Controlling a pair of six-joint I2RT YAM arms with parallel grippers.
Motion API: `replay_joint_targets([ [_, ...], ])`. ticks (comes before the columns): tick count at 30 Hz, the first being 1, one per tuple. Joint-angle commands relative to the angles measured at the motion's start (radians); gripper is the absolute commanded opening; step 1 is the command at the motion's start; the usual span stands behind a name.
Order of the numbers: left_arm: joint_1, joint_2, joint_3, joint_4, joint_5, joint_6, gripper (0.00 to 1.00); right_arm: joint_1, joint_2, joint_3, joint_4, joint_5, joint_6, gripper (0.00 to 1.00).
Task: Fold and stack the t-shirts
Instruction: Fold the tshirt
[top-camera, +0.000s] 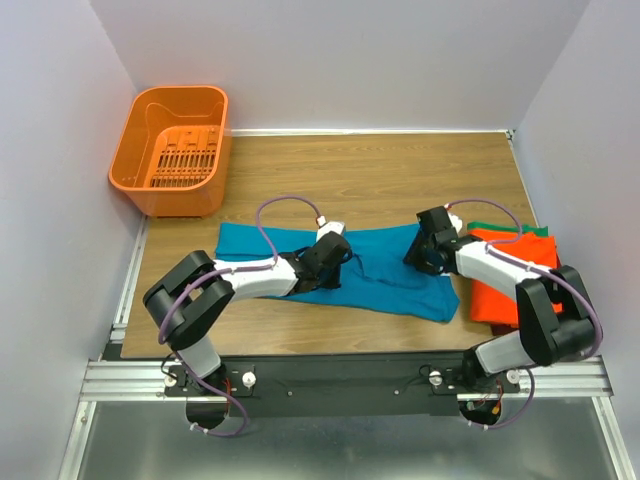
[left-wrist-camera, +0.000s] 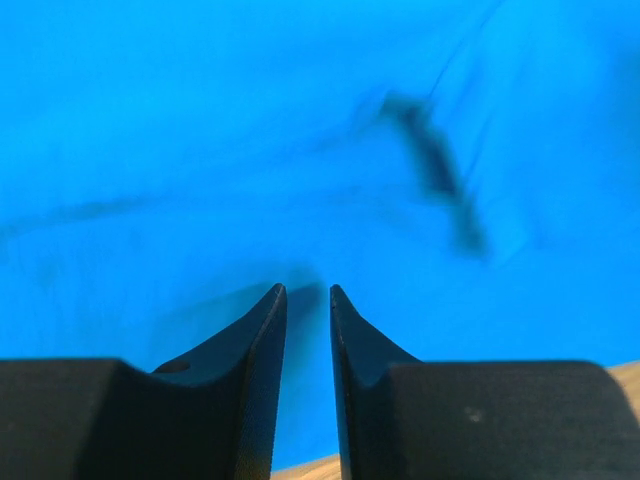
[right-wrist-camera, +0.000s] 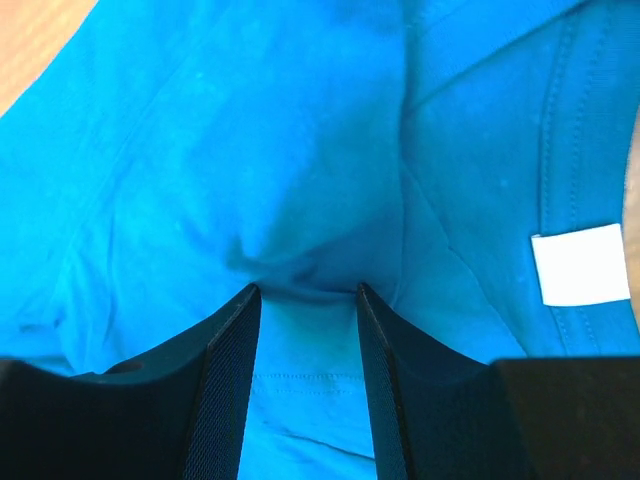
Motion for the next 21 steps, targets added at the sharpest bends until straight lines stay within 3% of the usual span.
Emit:
replay_joint_targets([
  [1,-0.010,0.003,-0.040,-0.019,-0.020,-0.039,0.29,-0.009,0.103,0.072,0.026,0.073,0.005,0.51],
  [7,-0.033,0.017,-0.055,-0.022,-0.025,-0.070,0.28,-0.039,0.272,0.224,0.029,0.057,-0.050,0.51],
  [12,-0.043,0.041,-0.009,0.002,-0.006,-0.121,0.28,-0.072,0.496,0.497,0.027,-0.012,-0.142,0.51],
  [21,-0.013,0.238,0.337,0.027,0.081,-0.136,0.29,-0.075,0.864,1.023,-0.074,-0.186,-0.272,0.54],
])
